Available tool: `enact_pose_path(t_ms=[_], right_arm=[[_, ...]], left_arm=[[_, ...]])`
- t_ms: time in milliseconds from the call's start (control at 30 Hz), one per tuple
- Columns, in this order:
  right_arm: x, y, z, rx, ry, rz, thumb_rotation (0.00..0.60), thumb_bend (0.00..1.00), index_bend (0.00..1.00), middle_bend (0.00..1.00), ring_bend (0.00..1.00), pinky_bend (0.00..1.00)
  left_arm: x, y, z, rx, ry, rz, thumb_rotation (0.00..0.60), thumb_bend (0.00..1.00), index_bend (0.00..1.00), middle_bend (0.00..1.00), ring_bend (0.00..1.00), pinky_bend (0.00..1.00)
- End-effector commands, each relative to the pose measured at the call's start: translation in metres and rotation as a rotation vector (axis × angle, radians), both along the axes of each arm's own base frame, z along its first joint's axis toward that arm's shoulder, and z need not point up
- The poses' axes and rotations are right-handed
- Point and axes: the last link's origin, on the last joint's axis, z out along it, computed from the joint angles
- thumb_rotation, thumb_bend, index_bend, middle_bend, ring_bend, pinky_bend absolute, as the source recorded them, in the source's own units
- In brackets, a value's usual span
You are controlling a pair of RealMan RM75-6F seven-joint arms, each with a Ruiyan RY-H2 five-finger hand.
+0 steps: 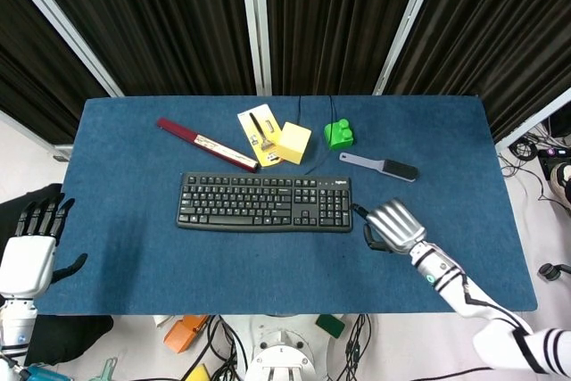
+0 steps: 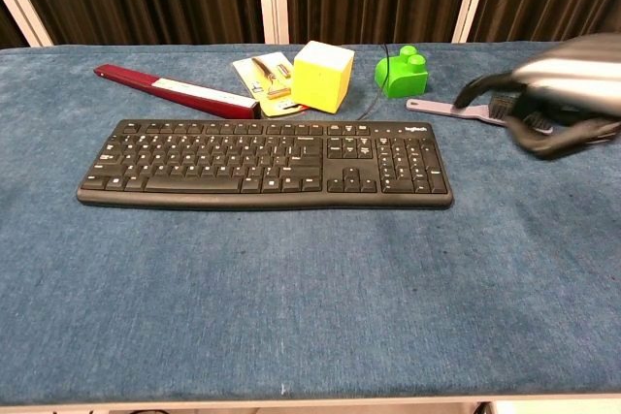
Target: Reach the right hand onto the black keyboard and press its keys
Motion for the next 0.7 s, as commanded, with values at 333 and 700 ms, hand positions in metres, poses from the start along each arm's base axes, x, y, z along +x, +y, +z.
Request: enact_pose_path(t_ms=[333,700], right_arm=[[0.072,-0.032,-0.069,0.106,0.089,0.042,0.269,1.0,0.36,0.96,1.0,1.0],[0.079,-0.038,-0.085,0.111,0.12,0.02,0.27,1.0,0.36,0.96,1.0,1.0]], left_arm=[[-0.008,0.003,-0.001,-0.001,0.0,0.015,0.6,0.21,0.07,0.0,0.0,0.0],[-0.01,0.006,-0.002,-0.004,-0.002,0.014,0.6,0.21,0.07,0.0,0.0,0.0]])
